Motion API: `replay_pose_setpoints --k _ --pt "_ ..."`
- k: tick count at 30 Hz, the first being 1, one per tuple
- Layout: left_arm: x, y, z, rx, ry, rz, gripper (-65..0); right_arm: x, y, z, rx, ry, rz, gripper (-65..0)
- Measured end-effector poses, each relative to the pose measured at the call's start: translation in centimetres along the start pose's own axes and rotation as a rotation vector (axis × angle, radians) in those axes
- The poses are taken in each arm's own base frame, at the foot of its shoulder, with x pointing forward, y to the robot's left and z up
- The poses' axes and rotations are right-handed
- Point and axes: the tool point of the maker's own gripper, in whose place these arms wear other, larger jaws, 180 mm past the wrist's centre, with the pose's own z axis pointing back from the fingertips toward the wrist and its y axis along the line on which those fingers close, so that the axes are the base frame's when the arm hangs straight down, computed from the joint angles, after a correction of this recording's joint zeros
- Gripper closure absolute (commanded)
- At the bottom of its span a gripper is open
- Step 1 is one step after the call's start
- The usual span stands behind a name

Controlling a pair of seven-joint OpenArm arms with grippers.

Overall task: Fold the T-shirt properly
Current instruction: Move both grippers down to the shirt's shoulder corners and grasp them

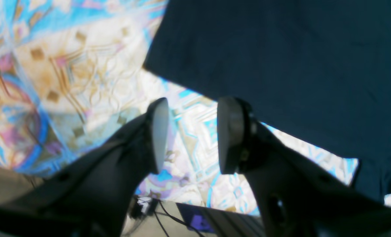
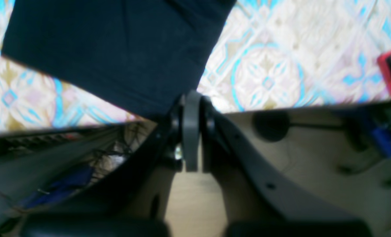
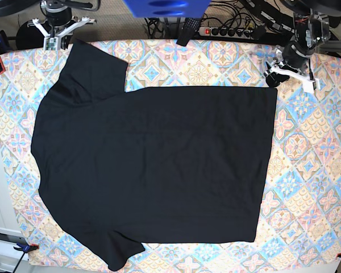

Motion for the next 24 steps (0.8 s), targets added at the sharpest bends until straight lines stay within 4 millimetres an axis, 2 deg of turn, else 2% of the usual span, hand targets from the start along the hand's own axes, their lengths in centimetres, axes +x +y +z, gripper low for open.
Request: replay_pose_setpoints --k 3,6,13,19,23,24 --pt "-0.4 0.5 -1.4 -0.008 0.023 0.099 -24.9 0.5 1.1 -0.4 0.055 0.000 -0.163 -2.4" --pt "-0.3 1.3 -2.5 -0.003 0.021 0.166 -24.9 1.5 1.7 -0.8 0.090 -0.024 -0.255 -4.4" --pt "-0.4 2.0 -5.1 -0.002 0.042 0.250 -24.9 1.2 1.7 -0.7 0.092 -0.014 -0.263 -4.9" --pt "1.3 1.1 -7.3 -0.032 0.004 0.306 -24.9 1.3 1.8 -0.7 0.094 -0.015 -0.267 -4.9" --pt "1.4 -0.2 -8.4 -0.057 0.009 0.301 -24.2 2.7 2.1 -1.5 0.103 -0.051 -0.274 -4.9" --pt "1.2 -0.6 -8.5 -0.063 0.018 0.293 -21.9 3.3 2.1 -1.7 0.106 -0.065 -0.275 -4.9"
